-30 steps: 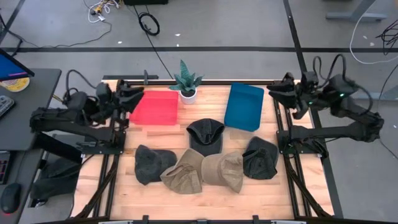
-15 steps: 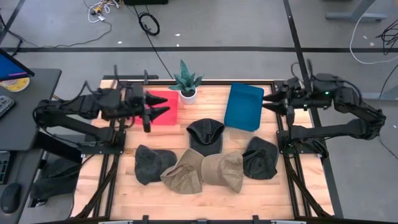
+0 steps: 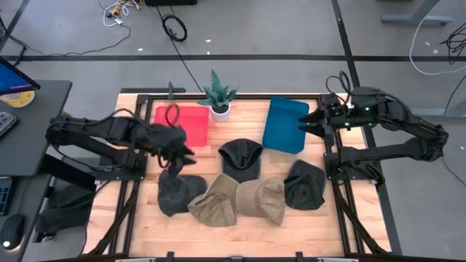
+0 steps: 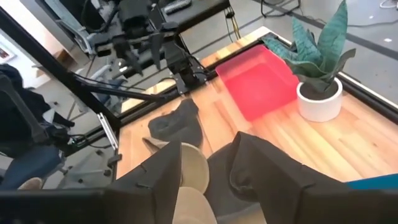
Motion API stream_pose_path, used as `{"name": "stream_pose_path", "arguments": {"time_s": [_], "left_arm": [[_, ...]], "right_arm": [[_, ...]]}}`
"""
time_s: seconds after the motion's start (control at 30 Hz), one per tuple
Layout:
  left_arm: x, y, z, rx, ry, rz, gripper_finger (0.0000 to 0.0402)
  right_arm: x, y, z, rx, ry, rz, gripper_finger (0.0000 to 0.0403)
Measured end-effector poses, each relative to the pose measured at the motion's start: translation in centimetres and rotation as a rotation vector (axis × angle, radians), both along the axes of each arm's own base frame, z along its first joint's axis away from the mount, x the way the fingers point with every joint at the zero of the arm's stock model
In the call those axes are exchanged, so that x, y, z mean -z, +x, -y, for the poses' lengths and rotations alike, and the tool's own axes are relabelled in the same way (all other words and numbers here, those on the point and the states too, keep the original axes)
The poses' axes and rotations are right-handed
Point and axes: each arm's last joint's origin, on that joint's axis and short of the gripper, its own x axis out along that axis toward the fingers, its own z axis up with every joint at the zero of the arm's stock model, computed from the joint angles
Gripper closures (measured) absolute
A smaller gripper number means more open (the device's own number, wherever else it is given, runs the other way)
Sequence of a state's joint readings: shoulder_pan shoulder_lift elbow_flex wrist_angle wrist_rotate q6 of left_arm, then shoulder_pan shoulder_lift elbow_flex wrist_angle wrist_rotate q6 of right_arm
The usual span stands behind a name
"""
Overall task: Pick & Place hat
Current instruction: Put the left black cap into the red bin
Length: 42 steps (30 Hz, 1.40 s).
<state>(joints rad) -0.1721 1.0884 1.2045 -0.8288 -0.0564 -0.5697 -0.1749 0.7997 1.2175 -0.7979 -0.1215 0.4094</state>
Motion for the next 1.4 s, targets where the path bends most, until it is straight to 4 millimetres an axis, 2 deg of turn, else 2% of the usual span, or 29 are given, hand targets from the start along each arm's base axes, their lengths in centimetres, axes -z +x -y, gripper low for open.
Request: {"name": "stream_pose_path", "arguments": {"time_s": [0.23,0.33,0.63,0.87,1.13,1.3,1.4], "left_arm": [[3.2,-0.9,0.7,0.047,-0.023,-0.403,0.0200],[4.1,-0.9,0.9,0.105,0.038,-0.497,0.0205],[5.9,0.8,1.8,0.230,0.181,-0.581,0.0231],[6.8,1.1,2.4,0.233,0.264,-0.605,0.0234],[12.0,0.2,2.4,0.200,0.203,-0.698,0.0234],[14.2,-0.7,2.3,0.251,0.178,-0.757,0.0234],[15.4,-0.9,2.3,0.284,0.168,-0.735,0.0234]], "right_arm": [[0.6,1.3,0.2,-0.011,-0.015,-0.052,0.0200],[0.8,1.9,0.3,-0.012,-0.014,-0.072,0.0197],[1.1,2.8,0.5,-0.014,-0.012,-0.084,0.0195],[1.0,3.0,0.5,-0.010,-0.005,-0.079,0.0195],[1.0,3.0,0.5,-0.007,-0.002,-0.075,0.0195],[0.9,3.1,0.5,-0.003,0.005,-0.061,0.0195],[0.9,3.1,0.5,0.000,0.011,-0.060,0.0195]]}}
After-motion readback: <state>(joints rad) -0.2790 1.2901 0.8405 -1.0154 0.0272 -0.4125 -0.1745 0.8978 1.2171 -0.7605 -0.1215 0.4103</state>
